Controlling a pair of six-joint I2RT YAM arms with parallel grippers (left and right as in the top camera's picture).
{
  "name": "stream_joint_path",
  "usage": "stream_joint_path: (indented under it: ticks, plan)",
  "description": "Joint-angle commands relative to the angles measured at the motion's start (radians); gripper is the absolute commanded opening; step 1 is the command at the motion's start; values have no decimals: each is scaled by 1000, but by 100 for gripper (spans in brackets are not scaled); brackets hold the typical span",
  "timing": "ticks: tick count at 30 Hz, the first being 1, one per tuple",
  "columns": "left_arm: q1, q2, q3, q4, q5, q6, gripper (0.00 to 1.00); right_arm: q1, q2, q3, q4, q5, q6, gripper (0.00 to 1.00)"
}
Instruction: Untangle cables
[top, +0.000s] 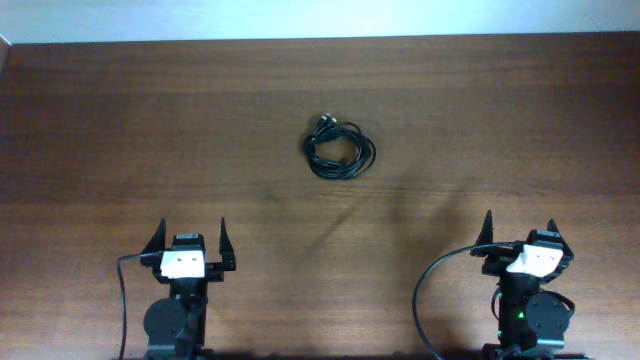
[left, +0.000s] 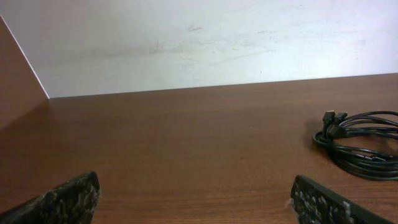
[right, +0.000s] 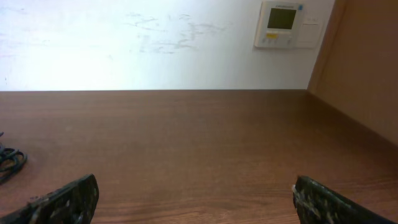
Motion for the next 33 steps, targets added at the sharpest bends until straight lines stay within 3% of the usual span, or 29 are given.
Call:
stream_joint_path:
  ticks: [1,21,24,26,27,28,31,33]
  plan:
    - [0,-6,-2,-6,4,2,99,6,-5,-5,-5,27,1,99]
    - [0,-6,-2,-4,4,2,99,5,-5,-5,-7,13,5,99]
    - [0,-4,-2,1,91,1,99,5,-4,-5,6,-21,31,99]
    - [0,-4,4,18,217,-2,98,5,-4,-4,66,-146,70,99]
    - [0,26,78,-109,275,-26,99,5,-3,37,43,-366,44,99]
    - [0,47,119,-149,278,-24,99,5,-3,62,34,-434,39,99]
    - [0,198,364,-190,332,-6,99,5,43,319,-154,-471,8,99]
    - [0,432,665,-252,424,-6,99,5,177,549,-302,-464,-7,99]
